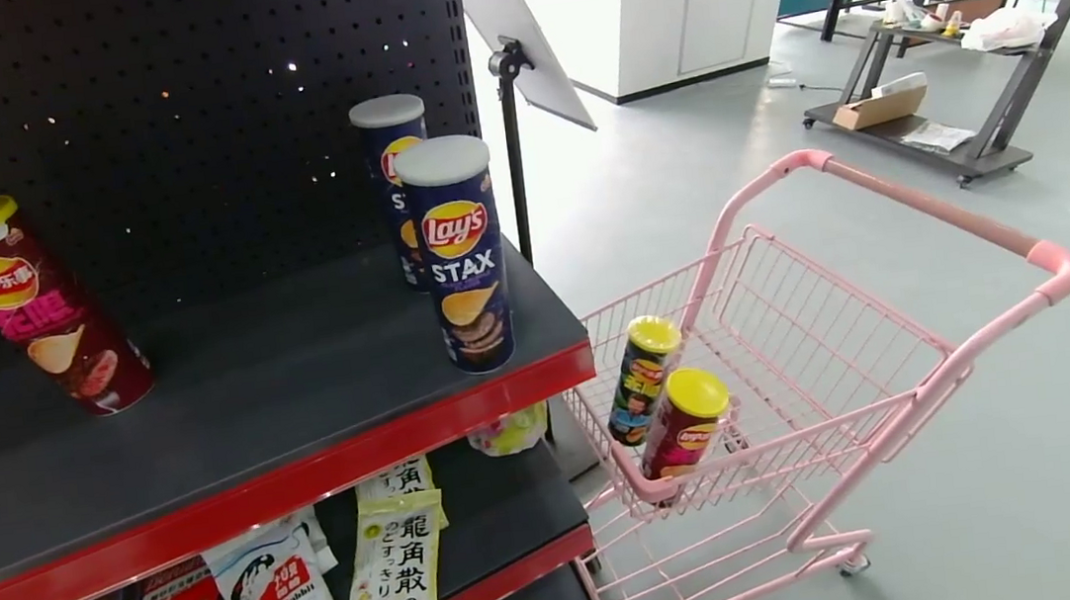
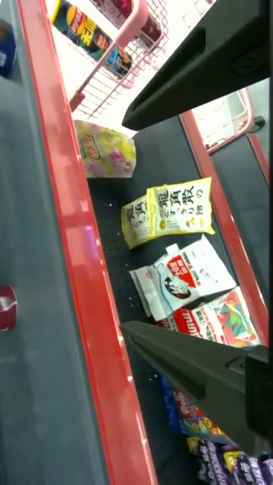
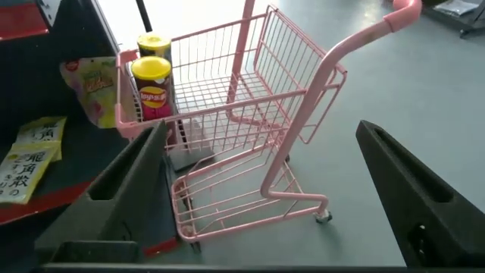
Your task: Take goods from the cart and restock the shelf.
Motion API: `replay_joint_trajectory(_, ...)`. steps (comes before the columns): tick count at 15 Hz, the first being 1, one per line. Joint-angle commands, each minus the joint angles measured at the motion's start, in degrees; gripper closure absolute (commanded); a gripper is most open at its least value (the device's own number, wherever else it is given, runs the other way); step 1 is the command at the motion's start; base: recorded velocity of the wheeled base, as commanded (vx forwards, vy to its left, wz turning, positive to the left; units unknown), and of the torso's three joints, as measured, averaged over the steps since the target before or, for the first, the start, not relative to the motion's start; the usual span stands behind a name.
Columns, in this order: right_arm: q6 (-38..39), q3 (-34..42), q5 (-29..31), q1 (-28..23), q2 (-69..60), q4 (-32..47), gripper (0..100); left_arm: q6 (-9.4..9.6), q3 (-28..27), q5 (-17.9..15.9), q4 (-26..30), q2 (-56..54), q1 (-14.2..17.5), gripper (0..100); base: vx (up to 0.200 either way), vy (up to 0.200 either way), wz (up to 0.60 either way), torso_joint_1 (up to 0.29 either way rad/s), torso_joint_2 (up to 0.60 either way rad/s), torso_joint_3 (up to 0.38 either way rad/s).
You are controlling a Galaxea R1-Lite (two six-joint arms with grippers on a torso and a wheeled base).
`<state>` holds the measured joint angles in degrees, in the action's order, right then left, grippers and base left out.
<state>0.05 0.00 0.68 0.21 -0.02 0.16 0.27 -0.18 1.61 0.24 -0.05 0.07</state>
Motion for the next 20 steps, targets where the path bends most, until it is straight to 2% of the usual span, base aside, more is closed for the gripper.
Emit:
replay_joint_trajectory(1, 0.0, 0.0, 0.0, 0.0, 0.0, 0.0, 0, 0.00, 0.0, 0.1, 0.0, 0.0, 0.0, 0, 0.000, 0.000, 0.00, -0.129, 0.35, 0.212)
replay_joint_trajectory(7, 0.1, 0.0, 0.1, 0.0, 0.0, 0.0, 0, 0.00, 0.0, 0.1, 0.0, 0.0, 0.0, 0, 0.000, 0.000, 0.00, -0.141, 0.40, 0.252)
replay_joint_trajectory(16, -0.2, 0.0, 0.1, 0.0, 0.0, 0.0, 0, -0.09, 0.0, 0.1, 0.0, 0.0, 0.0, 0, 0.000, 0.000, 0.00, -0.162, 0.54, 0.366)
replay_joint_trajectory(20, -0.8, -0.2, -0.2, 0.1, 0.3, 0.3, 0, -0.09, 0.0, 0.1, 0.0, 0.0, 0.0, 0, 0.000, 0.000, 0.00, -0.036, 0.17, 0.123)
